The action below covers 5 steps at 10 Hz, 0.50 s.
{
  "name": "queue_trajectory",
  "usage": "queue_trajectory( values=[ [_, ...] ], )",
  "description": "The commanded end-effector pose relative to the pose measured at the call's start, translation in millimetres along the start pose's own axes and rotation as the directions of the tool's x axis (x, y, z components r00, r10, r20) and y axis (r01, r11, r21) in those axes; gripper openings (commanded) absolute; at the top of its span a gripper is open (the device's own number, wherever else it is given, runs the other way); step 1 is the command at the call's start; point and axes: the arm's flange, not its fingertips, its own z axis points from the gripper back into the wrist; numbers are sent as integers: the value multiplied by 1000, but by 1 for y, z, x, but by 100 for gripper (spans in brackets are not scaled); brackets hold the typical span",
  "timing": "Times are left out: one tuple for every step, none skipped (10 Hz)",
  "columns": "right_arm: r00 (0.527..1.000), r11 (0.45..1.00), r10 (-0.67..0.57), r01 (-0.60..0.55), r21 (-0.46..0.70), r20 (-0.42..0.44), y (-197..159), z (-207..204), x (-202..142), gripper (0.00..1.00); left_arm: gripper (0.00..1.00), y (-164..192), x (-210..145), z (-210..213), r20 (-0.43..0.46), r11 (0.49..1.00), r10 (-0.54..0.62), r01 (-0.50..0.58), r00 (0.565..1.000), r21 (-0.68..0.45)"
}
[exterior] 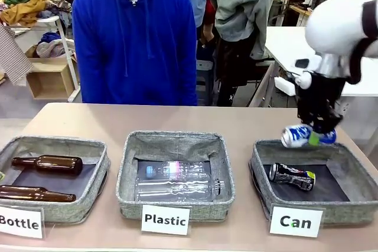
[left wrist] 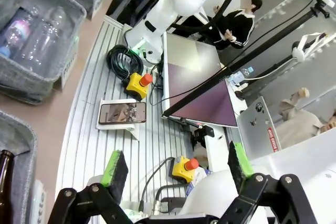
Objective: Sort the can waste into the basket.
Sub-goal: Pick up the can waste from the table and place it in the right Fabric basket.
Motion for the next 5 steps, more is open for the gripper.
queue_trajectory(
  values=[
    [996,998,66,-65,-16,67,15,-25,-8,0,100,-1,-2,1,8,1000,-12,12,1000,-12],
    [993,998,58,-57,-12,107,16,-31,-13,0,100,-1,-2,1,8,1000,-12,12,1000,-12],
    [991,998,63,-61,-19,118,16,-33,-18,52,100,-1,-2,1,8,1000,-12,12,1000,-12],
    [991,997,70,-67,-24,113,16,-33,-21,98,100,-1,-2,1,8,1000,-12,12,1000,-12],
    [991,997,72,-69,-24,114,14,-32,-22,100,100,-1,-2,1,8,1000,-12,12,1000,-12]
  ],
)
